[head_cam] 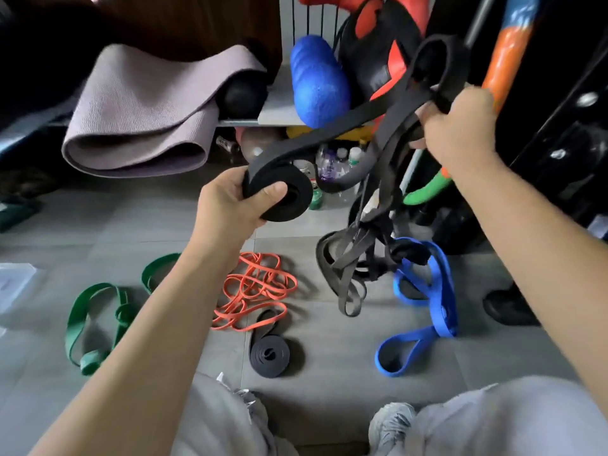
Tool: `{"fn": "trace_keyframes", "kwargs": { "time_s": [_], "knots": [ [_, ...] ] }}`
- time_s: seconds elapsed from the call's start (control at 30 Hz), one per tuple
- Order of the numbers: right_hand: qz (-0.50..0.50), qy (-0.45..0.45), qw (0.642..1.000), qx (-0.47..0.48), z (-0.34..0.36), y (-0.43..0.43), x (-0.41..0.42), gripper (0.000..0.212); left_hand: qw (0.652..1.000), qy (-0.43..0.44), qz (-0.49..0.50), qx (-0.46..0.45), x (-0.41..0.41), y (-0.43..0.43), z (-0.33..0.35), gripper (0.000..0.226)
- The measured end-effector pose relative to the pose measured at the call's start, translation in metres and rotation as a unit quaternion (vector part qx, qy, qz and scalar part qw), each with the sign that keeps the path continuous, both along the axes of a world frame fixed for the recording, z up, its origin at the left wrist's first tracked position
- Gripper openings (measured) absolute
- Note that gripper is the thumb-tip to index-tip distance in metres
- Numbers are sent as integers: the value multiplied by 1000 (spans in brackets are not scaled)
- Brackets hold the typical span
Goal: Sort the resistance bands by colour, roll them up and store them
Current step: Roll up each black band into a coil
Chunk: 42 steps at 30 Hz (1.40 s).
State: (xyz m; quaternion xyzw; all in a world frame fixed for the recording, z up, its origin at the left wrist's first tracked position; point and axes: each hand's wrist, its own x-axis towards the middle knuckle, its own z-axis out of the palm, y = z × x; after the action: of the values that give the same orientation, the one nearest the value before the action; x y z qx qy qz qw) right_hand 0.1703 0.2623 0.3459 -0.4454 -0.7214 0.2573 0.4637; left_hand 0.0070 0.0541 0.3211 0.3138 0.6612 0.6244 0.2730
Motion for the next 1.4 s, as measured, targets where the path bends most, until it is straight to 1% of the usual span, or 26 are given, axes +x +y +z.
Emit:
{"fn": "trace_keyframes", "kwargs": {
  "time_s": [0.03, 0.07, 0.1, 0.13, 0.17, 0.27, 0.3, 0.33, 0.4, 0.53, 0.6, 0.67, 0.7, 0.73, 0.77, 0.8, 0.83, 0.87, 0.9, 0.97, 1.03, 1.1, 1.17, 1.3, 1.37, 1.4],
  "knots": [
    [-8, -10, 1000, 4, -3, -1, 6, 23, 1000, 4, 2, -4, 2, 0, 0, 17],
    [-12, -66, 998, -3, -14, -3, 11, 27, 1000, 10, 3, -8, 4, -1, 0, 17],
    [-4, -154, 987, -35, -32, -7, 16, 30, 1000, 16, 2, -13, 6, -1, -1, 17],
    [12, -230, 970, -78, -52, -13, 21, 31, 1000, 18, 1, -15, 7, -2, -1, 16],
    [20, -274, 955, -110, -69, -19, 26, 28, 1000, 17, 1, -15, 8, -3, -2, 15],
    [27, -286, 946, -147, -93, -30, 34, 21, 999, 29, 5, -29, 11, -4, -6, 19],
    [35, -303, 941, -144, -96, -30, 36, 19, 998, 41, 1, -37, 12, -3, -7, 20],
    [42, -315, 941, -120, -96, -27, 38, 18, 998, 48, -2, -42, 13, -2, -8, 21],
    [52, -302, 949, -71, -93, -24, 37, 21, 997, 54, -7, -45, 15, -1, -9, 24],
    [44, -162, 982, -85, -82, -22, 36, 25, 995, 88, -18, -46, 18, 1, -12, 30],
    [40, -118, 989, -85, -80, -21, 38, 22, 995, 88, -20, -45, 20, 3, -14, 30],
    [32, -118, 989, -86, -86, -16, 36, 23, 996, 76, -19, -45, 19, 6, -16, 28],
    [54, -145, 983, -95, -91, -15, 35, 31, 997, 69, -19, -43, 19, 7, -17, 26],
    [107, -181, 969, -131, -100, -14, 34, 51, 997, 62, -22, -39, 19, 8, -18, 25],
    [181, -214, 941, -190, -113, -13, 34, 75, 998, 53, -25, -35, 20, 9, -19, 23],
    [241, -250, 904, -250, -127, -14, 37, 93, 998, 47, -29, -33, 20, 11, -21, 22],
    [279, -289, 869, -290, -144, -12, 43, 100, 998, 44, -31, -36, 19, 11, -25, 22],
    [290, -325, 844, -313, -157, -11, 51, 100, 997, 48, -30, -44, 16, 13, -30, 23],
    [279, -352, 832, -326, -171, -9, 60, 97, 996, 60, -27, -61, 13, 14, -36, 24],
    [228, -383, 828, -339, -199, -10, 75, 90, 992, 73, -20, -100, 5, 17, -47, 20],
    [207, -423, 815, -338, -225, -16, 84, 83, 992, 43, -1, -115, -2, 21, -59, 14],
    [205, -471, 789, -336, -255, -25, 83, 78, 991, 37, 14, -130, -9, 25, -71, 10],
    [204, -500, 768, -344, -283, -32, 74, 76, 988, 36, 23, -147, -16, 27, -83, 11],
    [186, -535, 751, -339, -338, -34, 46, 73, 985, 57, 13, -161, -32, 29, -101, 14],
    [174, -553, 743, -334, -365, -34, 33, 73, 984, 45, 9, -170, -37, 28, -103, 13],
    [165, -558, 740, -336, -377, -34, 28, 75, 984, 38, 3, -172, -41, 26, -105, 19]
  ]
}}
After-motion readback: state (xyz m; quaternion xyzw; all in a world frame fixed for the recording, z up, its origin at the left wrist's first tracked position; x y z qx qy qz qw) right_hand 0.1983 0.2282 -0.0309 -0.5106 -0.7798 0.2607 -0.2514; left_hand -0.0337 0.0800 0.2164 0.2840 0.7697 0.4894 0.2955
